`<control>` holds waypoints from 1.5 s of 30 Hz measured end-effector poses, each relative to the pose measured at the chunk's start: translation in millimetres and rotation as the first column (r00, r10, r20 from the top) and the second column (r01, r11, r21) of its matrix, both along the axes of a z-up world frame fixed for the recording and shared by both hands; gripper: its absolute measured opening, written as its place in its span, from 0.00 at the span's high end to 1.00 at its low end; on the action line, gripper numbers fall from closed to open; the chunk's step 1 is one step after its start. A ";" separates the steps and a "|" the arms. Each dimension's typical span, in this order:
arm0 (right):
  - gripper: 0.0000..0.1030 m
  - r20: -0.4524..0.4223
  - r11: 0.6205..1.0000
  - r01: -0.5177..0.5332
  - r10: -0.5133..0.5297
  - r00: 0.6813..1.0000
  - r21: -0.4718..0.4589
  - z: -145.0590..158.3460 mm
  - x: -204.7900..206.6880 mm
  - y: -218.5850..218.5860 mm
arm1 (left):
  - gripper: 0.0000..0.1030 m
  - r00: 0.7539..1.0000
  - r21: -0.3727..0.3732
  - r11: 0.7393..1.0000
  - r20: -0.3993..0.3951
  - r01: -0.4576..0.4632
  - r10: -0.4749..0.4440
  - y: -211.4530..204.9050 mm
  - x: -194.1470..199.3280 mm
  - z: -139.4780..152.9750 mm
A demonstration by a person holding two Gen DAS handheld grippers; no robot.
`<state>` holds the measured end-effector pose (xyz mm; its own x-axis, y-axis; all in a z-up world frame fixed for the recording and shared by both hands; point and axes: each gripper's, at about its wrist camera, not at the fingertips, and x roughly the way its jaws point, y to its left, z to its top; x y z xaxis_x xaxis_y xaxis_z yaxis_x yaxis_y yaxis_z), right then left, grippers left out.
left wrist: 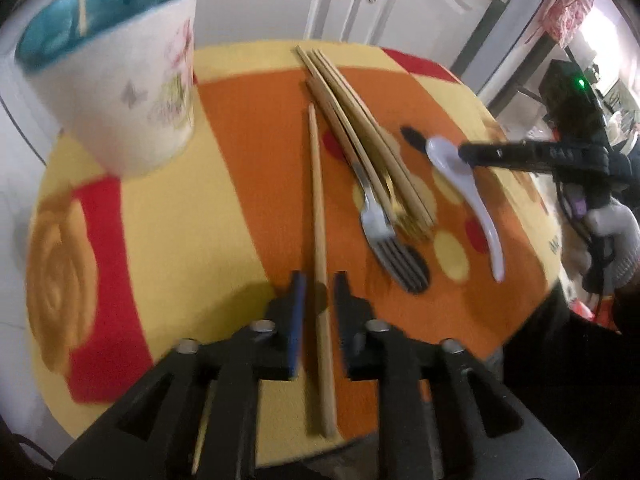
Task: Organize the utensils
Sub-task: 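Grasp the white ceramic spoon with the right tool while the left grasps a chopstick, then carry the white spoon and chopstick to the holder and drop them in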
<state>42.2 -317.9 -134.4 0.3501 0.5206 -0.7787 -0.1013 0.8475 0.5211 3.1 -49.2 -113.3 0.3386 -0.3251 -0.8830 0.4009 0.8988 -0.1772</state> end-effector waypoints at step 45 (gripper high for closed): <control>0.97 0.320 0.973 -0.217 0.182 0.930 0.076 130.5 2.8 67.3 | 0.96 0.940 -0.315 0.946 0.293 -0.080 0.177 101.1 21.1 178.7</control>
<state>45.0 -250.6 -3.9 0.4447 0.6797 -0.5833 -0.4331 0.7332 0.5242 24.3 51.9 65.4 0.6380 -0.4882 -0.5955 0.3639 0.8727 -0.3256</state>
